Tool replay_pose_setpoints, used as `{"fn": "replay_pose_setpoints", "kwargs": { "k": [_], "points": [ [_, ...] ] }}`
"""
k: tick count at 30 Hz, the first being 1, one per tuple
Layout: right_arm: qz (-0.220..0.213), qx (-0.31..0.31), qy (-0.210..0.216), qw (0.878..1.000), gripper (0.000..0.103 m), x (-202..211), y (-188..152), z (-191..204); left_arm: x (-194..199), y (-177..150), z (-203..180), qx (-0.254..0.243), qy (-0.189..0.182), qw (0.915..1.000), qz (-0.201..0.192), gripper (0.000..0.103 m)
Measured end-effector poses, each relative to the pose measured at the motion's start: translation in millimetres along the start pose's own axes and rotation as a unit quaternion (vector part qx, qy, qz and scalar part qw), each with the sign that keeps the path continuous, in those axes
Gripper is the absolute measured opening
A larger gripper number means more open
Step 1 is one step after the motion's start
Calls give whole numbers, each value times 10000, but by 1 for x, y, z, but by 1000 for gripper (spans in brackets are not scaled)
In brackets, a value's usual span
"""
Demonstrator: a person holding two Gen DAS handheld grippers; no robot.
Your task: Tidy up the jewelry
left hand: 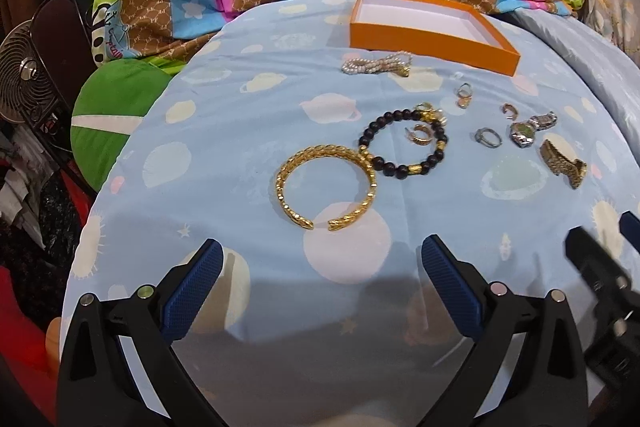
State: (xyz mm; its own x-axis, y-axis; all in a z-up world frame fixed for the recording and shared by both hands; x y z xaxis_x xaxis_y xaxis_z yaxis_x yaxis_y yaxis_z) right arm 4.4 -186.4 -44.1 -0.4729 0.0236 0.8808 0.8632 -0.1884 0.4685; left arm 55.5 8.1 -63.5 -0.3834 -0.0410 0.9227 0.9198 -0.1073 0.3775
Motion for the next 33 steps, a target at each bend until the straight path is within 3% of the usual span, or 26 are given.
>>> {"fn": "replay_pose_setpoints", "kwargs": {
  "k": [6,21,28,30,33],
  "points": [
    [92,-384,31,9992,93,-15,16,-28,-14,14,18,339,-89,9993,116,97],
    [251,-429,359,9981,81,-44,42,-33,-28,38,13,203,-369,9990,124,96],
    [237,-388,363,9983,72,-47,46,-32,-22,39,8,88,-448,9989,-43,68],
    [227,-382,353,9984,66,-47,46,-32,-20,40,7,39,-494,9987,-72,59],
    [193,-389,365,9984,48,-45,45,-33,-19,39,6,38,-587,9983,-63,57]
  ]
}}
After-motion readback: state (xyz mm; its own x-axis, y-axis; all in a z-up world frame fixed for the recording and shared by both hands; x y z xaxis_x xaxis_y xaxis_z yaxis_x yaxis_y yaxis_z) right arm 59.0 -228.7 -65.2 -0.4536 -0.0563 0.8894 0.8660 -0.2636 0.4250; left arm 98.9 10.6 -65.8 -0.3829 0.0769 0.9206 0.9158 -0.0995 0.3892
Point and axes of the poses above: each gripper's, at about its wrist camera, not at the fingertips, and x roughly against the way its jaws point, z to its left, y to its top, the point moved 7 cm from there along -x, roughly the way its jaws point, and after that the axes turned 13 degrees about z, right-handed, at the moved point
